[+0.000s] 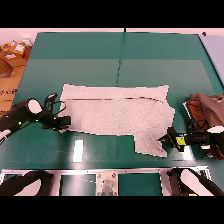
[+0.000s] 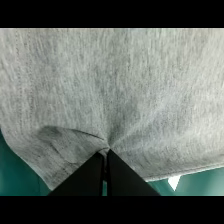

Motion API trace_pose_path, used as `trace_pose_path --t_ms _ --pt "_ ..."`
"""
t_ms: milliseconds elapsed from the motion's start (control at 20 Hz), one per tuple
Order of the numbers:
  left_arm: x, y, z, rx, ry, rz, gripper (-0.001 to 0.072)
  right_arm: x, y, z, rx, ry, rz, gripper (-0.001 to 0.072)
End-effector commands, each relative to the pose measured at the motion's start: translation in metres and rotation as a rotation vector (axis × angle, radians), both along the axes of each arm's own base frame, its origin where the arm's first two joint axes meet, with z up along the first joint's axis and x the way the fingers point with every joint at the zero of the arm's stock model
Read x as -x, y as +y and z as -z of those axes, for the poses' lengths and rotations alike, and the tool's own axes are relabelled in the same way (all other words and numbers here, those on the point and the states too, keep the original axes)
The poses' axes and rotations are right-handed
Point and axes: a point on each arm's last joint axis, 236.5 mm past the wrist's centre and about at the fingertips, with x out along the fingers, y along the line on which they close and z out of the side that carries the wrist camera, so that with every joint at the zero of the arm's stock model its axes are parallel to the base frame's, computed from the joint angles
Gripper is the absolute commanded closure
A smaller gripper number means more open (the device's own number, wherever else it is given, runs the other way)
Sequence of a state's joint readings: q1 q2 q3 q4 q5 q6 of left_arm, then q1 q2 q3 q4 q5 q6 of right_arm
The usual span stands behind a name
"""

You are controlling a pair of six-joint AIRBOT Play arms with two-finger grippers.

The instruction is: Fold the shirts.

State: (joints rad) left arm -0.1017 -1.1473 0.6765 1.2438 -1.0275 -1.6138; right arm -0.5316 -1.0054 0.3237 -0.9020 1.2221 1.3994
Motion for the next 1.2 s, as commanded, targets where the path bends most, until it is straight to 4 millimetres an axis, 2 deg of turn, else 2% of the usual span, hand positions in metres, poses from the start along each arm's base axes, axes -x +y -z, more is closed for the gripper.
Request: trace_pose_path --t_ms 0,100,200,300,400,600,750,950,1050,1150 --pt "0.011 0.005 -0.006 -0.024 0.043 0.062 0.0684 -0.004 0.012 -0.017 -0.074 -0.028 -0.030 0.0698" --pt "0.015 0.013 -0.020 -0.059 0.070 0.103 0.0684 -0.012 0.008 -0.038 -0.074 -0.059 -0.057 0.0698" --pt "0.015 0.024 -0.034 -0.110 0.085 0.138 0.0684 -0.027 -0.008 -0.058 -0.006 -0.113 -0.034 0.0698" --pt "0.009 0.031 -0.040 -0.141 0.068 0.148 0.0684 -0.030 -0.032 -0.065 0.113 -0.104 -0.029 0.0698" --pt "0.001 0.031 -0.043 -0.144 0.036 0.151 0.0684 -0.043 -0.038 -0.078 0.133 -0.145 -0.018 0.0698" --pt "-0.039 0.025 -0.063 -0.133 -0.104 0.145 0.0685 -0.093 -0.027 -0.105 0.131 -0.316 -0.018 0.0697" --pt "-0.074 0.022 -0.074 -0.135 -0.157 0.156 0.0684 -0.145 -0.019 -0.117 0.120 -0.398 -0.012 0.0698" --pt "-0.132 0.017 -0.070 -0.138 -0.185 0.158 0.0685 -0.211 -0.029 -0.120 0.073 -0.421 0.000 0.0697" --pt "-0.154 0.015 -0.057 -0.139 -0.172 0.158 0.0684 -0.239 -0.029 -0.107 0.054 -0.406 -0.018 0.0697" --pt "-0.171 0.013 -0.037 -0.139 -0.153 0.157 0.0684 -0.262 -0.030 -0.087 0.045 -0.380 -0.031 0.0698"
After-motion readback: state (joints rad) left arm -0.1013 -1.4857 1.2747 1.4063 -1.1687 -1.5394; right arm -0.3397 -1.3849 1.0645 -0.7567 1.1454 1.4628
